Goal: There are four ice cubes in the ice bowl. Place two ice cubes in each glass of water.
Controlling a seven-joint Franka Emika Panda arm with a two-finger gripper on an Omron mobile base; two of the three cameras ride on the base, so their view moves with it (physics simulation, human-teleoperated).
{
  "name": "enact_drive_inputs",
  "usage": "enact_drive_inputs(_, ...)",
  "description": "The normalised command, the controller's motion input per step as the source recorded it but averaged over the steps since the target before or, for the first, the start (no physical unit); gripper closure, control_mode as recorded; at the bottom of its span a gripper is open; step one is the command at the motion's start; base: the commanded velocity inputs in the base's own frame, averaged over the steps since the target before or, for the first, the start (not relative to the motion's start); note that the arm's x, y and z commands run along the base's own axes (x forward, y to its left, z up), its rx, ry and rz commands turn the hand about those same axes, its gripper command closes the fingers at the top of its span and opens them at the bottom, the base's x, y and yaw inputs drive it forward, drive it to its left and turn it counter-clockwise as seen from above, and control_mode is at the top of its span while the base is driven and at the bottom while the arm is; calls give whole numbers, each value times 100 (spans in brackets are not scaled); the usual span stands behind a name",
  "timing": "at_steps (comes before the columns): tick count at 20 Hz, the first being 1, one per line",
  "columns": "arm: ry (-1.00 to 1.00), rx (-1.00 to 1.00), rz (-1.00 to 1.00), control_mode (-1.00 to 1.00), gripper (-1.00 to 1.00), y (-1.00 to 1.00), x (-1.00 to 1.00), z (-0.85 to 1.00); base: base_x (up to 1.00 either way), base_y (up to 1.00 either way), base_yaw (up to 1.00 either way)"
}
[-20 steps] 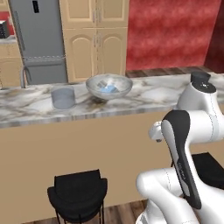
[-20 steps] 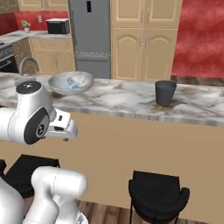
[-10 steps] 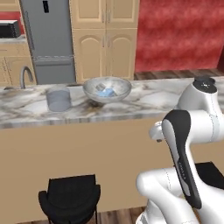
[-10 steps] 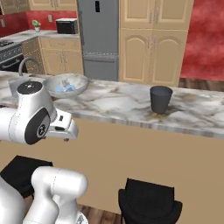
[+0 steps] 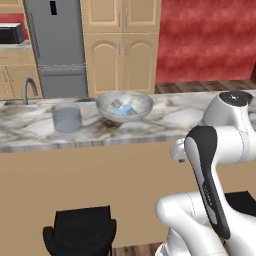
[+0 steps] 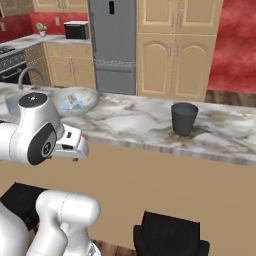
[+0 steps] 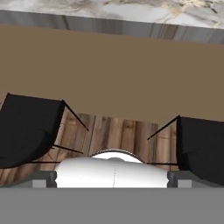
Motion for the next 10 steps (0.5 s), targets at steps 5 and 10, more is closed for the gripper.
enact_drive_inputs(5,0,0,0,100,-100,0,0,0,42,0,0)
enact_drive_inputs(10,0,0,0,100,-100,0,0,0,46,3,-3)
